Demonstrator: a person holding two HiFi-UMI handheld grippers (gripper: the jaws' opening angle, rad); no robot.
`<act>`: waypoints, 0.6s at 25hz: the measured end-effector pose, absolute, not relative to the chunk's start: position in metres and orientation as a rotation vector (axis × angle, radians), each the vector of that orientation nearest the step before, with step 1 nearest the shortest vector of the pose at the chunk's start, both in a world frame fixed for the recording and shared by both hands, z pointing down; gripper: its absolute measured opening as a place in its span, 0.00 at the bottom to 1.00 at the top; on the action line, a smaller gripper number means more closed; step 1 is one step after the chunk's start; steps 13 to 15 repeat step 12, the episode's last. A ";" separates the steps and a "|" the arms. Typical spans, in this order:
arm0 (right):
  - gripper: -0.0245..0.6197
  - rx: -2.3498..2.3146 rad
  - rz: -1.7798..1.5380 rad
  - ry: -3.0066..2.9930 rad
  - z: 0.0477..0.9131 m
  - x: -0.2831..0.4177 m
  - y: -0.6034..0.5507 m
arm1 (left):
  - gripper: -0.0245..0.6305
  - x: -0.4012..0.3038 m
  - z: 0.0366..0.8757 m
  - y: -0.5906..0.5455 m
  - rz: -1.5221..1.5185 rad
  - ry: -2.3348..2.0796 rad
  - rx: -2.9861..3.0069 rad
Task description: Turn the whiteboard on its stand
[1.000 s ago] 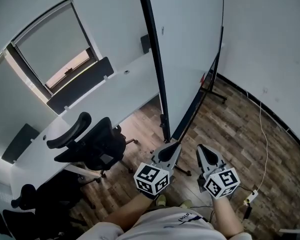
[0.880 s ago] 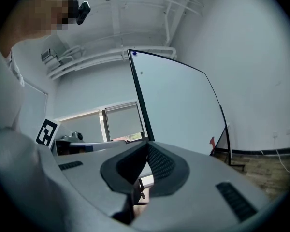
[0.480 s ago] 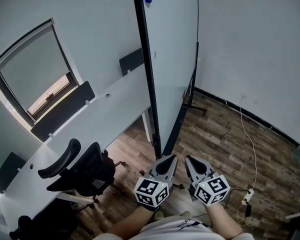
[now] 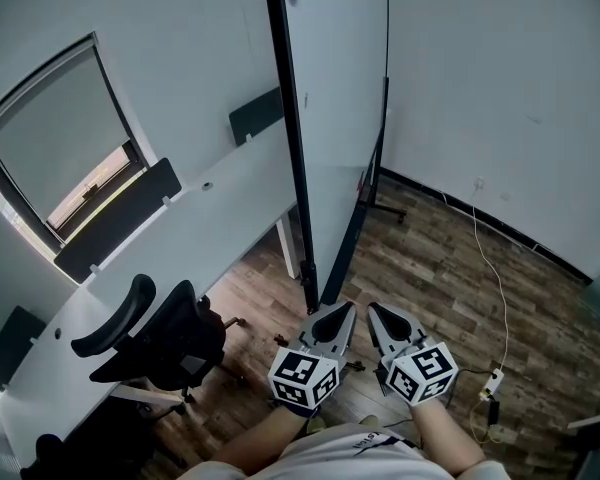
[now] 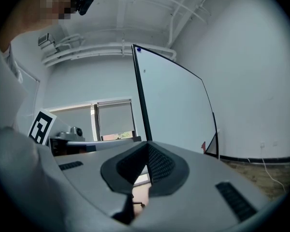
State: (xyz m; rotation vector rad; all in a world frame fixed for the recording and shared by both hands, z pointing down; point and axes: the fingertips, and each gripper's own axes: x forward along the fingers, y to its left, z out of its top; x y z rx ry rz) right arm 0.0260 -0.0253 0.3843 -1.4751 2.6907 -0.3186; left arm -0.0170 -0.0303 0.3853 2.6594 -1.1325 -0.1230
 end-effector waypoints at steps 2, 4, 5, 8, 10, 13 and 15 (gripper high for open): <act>0.06 -1.470 -0.317 2.692 0.385 0.028 -0.025 | 0.06 -0.014 0.385 -0.029 -0.121 -1.129 2.660; 0.06 -1.464 -0.314 2.692 0.386 0.029 -0.024 | 0.06 -0.012 0.386 -0.028 -0.121 -1.128 2.660; 0.06 -1.464 -0.313 2.692 0.385 0.030 -0.023 | 0.06 -0.012 0.385 -0.028 -0.121 -1.129 2.659; 0.06 -1.467 -0.311 2.692 0.382 0.032 -0.021 | 0.06 -0.010 0.384 -0.027 -0.119 -1.134 2.659; 0.06 -1.465 -0.307 2.694 0.382 0.034 -0.022 | 0.06 -0.008 0.384 -0.027 -0.119 -1.138 2.659; 0.06 -1.462 -0.300 2.696 0.381 0.036 -0.023 | 0.06 -0.006 0.385 -0.027 -0.121 -1.141 2.659; 0.06 -1.462 -0.300 2.696 0.381 0.036 -0.023 | 0.06 -0.006 0.385 -0.027 -0.121 -1.141 2.659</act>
